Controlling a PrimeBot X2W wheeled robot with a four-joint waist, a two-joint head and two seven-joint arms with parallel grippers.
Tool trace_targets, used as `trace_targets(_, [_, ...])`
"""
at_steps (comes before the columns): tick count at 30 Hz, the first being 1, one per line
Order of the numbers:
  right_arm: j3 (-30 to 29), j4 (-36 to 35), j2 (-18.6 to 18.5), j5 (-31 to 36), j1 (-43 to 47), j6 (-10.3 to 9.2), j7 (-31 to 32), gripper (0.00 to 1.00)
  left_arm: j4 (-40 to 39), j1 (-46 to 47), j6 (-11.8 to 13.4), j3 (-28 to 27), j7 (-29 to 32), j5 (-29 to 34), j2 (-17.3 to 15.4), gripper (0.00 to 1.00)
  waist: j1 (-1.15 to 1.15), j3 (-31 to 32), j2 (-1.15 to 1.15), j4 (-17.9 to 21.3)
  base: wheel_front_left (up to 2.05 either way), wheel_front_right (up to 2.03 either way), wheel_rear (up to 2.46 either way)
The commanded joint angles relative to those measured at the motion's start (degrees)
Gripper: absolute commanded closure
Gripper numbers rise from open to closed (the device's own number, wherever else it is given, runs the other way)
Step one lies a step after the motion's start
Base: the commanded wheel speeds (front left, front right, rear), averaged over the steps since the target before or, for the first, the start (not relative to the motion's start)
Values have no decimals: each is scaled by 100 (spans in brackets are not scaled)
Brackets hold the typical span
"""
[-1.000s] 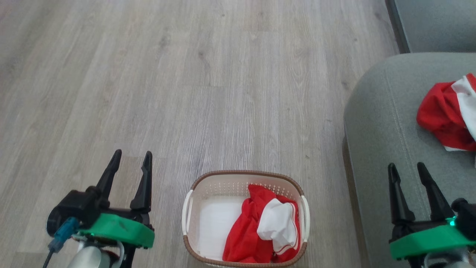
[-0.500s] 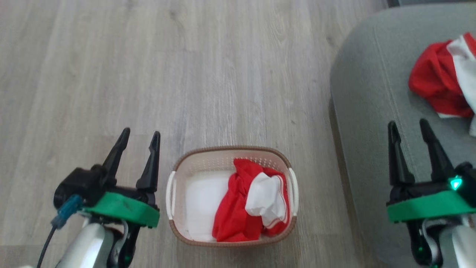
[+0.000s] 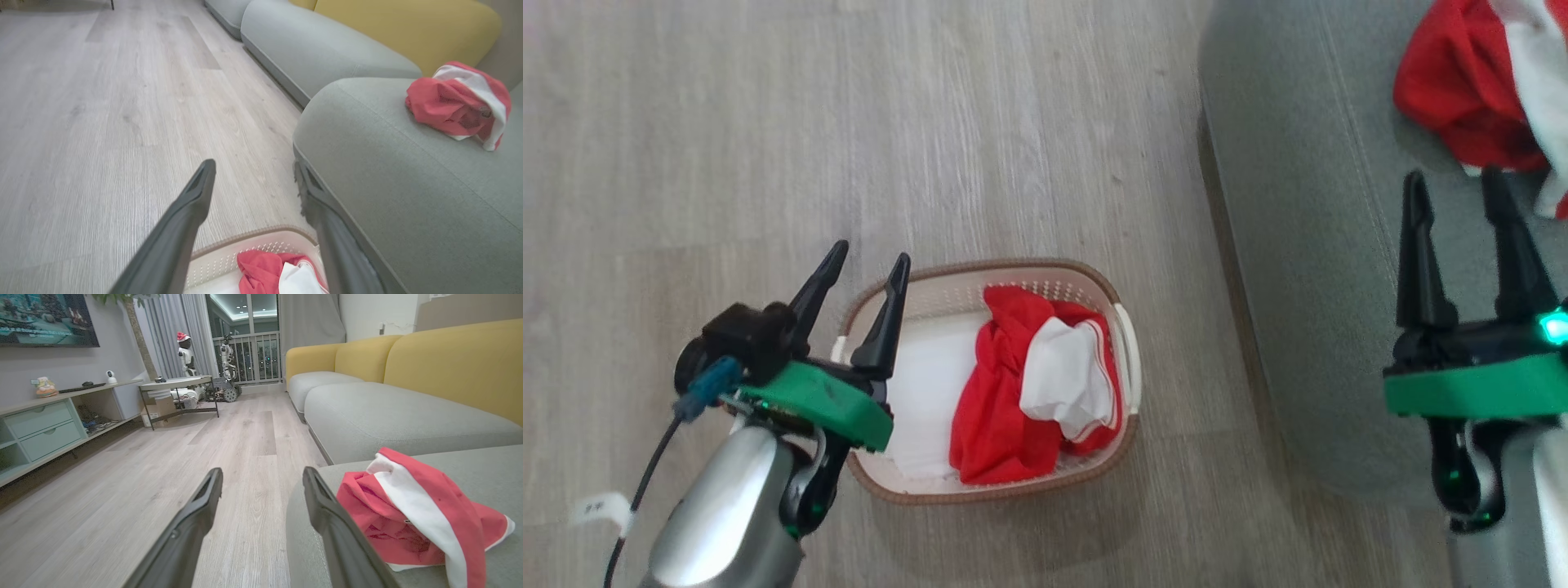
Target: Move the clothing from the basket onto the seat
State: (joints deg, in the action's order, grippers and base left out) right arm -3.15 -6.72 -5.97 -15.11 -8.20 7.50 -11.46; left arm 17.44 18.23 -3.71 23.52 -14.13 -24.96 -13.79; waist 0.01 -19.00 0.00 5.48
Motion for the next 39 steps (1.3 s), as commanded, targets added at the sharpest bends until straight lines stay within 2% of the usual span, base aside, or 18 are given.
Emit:
trace_targets(1, [79, -239, 10, 44, -207, -1, -54, 0, -68, 245, -45, -162, -2, 15, -54, 0, -1, -193, 0, 141, 0, 0, 0])
trace_targets(12, [17, -554, 190, 144, -883, -1, -118, 0, 1198, 1080, -327, 366, 205, -61, -25, 0, -1, -1061, 0, 466, 0, 0, 0])
trace_targets(20, [-22, -939, 270, 285, -1224, -1, -94, 0, 2020, 1761, -374, 930, 527, -380, 73, 0, -1, -1742, 0, 631, 0, 0, 0])
trace_targets(25, [2, -1094, 289, 336, -1390, -1, -65, 0, 2411, 2044, -376, 1444, 633, -554, 22, 0, -1, -2002, 0, 727, 0, 0, 0])
trace_targets(39, [65, -1353, 308, 198, -1900, -1, -134, 0, 3481, 2920, -377, 2439, 1063, -1695, -178, 0, -1, -2918, 0, 1018, 0, 0, 0])
